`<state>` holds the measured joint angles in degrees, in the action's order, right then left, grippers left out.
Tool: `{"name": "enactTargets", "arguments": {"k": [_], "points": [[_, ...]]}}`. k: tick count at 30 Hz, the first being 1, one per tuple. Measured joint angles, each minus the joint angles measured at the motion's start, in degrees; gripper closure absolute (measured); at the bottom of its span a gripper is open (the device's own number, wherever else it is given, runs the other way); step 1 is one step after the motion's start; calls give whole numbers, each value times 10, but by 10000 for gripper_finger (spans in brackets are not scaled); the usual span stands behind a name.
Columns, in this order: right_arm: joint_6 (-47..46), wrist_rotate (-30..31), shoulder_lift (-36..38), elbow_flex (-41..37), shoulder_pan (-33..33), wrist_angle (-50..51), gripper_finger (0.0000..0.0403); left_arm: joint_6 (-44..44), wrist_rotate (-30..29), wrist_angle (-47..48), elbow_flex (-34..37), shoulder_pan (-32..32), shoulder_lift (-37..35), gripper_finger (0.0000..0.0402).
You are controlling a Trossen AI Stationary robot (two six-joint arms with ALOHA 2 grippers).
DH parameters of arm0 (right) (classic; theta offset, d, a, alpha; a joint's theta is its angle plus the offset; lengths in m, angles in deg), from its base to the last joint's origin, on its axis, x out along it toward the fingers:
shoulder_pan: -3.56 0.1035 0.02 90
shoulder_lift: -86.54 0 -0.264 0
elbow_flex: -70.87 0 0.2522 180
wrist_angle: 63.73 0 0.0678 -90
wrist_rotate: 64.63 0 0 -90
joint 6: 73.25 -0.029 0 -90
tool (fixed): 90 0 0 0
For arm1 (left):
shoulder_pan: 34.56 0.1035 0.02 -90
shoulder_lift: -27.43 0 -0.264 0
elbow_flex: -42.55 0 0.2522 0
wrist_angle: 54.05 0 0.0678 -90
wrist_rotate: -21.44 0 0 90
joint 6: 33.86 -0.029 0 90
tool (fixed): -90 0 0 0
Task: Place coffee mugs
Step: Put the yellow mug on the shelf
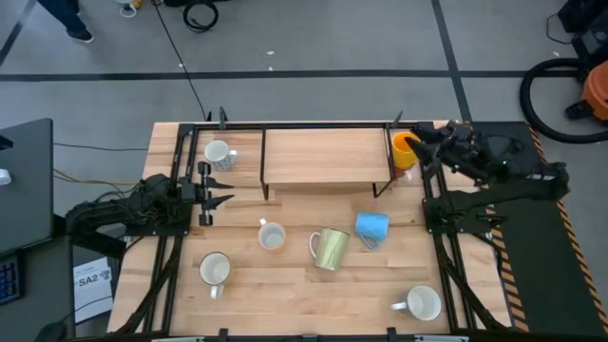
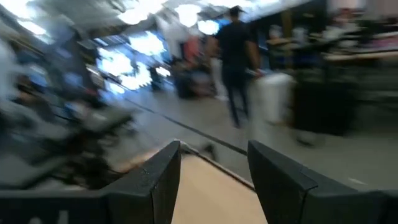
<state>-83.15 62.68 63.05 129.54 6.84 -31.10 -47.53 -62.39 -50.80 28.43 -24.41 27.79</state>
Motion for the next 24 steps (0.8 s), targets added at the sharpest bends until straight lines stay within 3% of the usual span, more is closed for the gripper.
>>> {"name": "enactTargets", "arguments": {"k": [5,11,18,24], "points": [[-18,68,-33,92,0,120,211,0,0,0,0,0,0,288],[-36,96,-64,161,-1,219,211,0,0,0,0,0,0,288],[-108,93,-104,201,-20,378,211,0,0,0,0,0,0,288],[-123,42,-133,187,-38,449,211,0,0,0,0,0,0,288]]}}
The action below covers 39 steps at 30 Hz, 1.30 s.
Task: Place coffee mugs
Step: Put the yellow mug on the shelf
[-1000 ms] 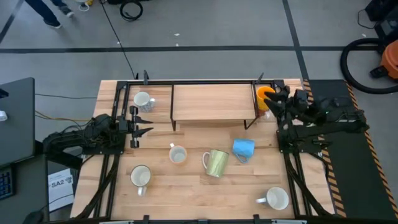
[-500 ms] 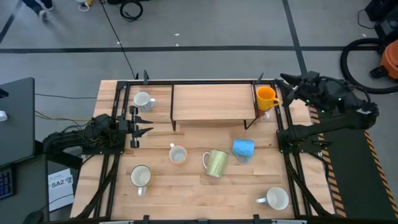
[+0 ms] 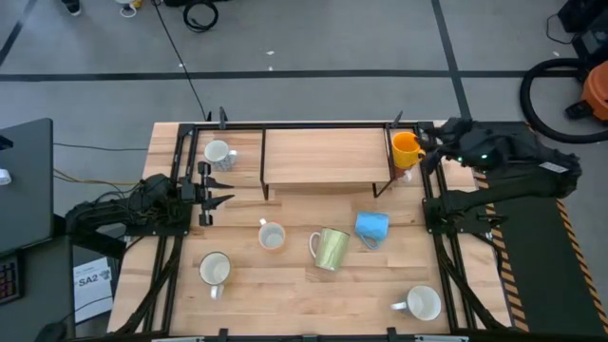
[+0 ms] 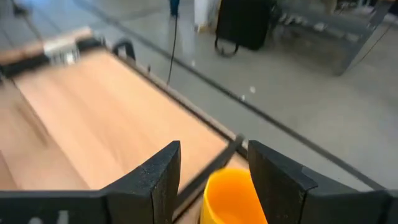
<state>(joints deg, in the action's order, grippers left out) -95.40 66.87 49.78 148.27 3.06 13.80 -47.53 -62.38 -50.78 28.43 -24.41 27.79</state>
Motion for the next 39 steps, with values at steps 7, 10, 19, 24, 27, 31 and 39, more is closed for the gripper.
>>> {"name": "enactTargets", "arguments": {"k": [7,10,19,24,27,31,39], "points": [[-2,-45,-39,-2,-23,41,211,0,0,0,0,0,0,288],[15,-67,-54,-2,-34,44,211,0,0,0,0,0,0,288],[65,-114,-114,-2,-81,73,211,0,0,0,0,0,0,288],[109,-127,-152,-2,-117,73,211,0,0,0,0,0,0,288],[130,-145,-174,-2,-145,78,211,0,0,0,0,0,0,288],[135,-177,-195,-2,-183,93,211,0,0,0,0,0,0,288],[175,-206,-217,-2,-244,101,211,0,0,0,0,0,0,288]]}}
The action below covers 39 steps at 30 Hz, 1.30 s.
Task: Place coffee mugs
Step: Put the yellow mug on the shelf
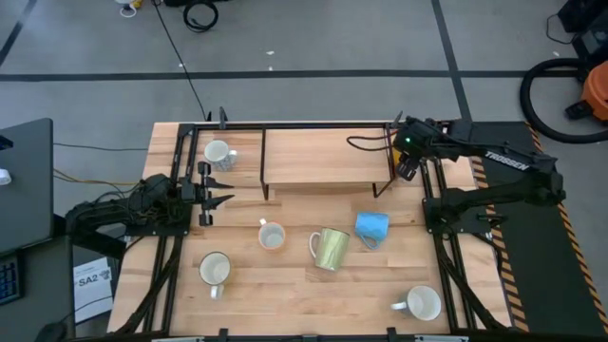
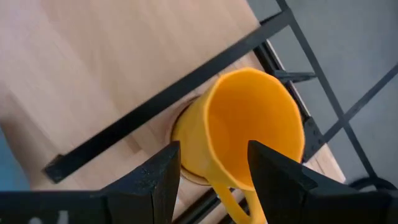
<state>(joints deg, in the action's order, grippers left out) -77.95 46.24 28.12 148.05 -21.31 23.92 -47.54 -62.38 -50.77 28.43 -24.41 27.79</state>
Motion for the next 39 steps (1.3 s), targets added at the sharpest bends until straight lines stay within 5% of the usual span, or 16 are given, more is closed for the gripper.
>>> {"name": "enactTargets", "arguments": {"k": [26,39], "points": [[70,-73,-108,0,-98,-1,213,0,0,0,0,0,0,288],[77,-94,-146,0,-98,-2,336,0,0,0,0,0,0,288]]}}
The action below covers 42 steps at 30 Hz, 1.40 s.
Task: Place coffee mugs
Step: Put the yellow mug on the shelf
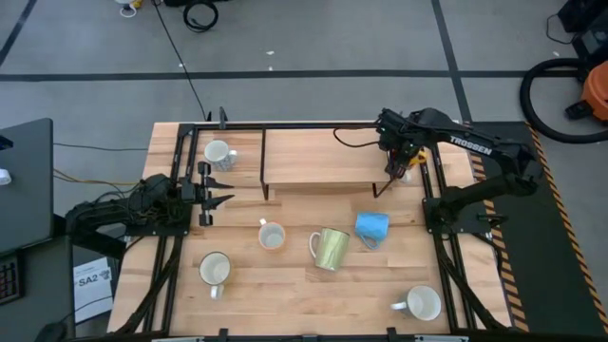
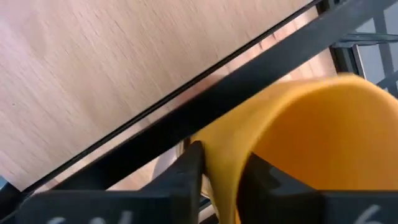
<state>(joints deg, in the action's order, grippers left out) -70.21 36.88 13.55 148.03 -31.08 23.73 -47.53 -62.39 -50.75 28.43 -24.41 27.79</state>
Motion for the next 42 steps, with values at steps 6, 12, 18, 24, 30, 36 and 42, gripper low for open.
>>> {"name": "enactTargets", "arguments": {"k": [6,12,18,24,30,36,42], "points": [[0,-5,3,-1,-1,2,370,0,0,0,0,0,0,288],[-3,-11,3,-1,0,17,362,0,0,0,0,0,0,288],[-8,-14,4,24,0,53,366,0,0,0,0,0,0,288],[-27,-13,4,99,0,111,366,0,0,0,0,0,0,288],[-57,-13,5,192,0,166,366,0,0,0,0,0,0,288],[-84,-26,7,275,0,164,366,0,0,0,0,0,0,288],[-126,-27,6,315,0,130,365,0,0,0,0,0,0,288]]}}
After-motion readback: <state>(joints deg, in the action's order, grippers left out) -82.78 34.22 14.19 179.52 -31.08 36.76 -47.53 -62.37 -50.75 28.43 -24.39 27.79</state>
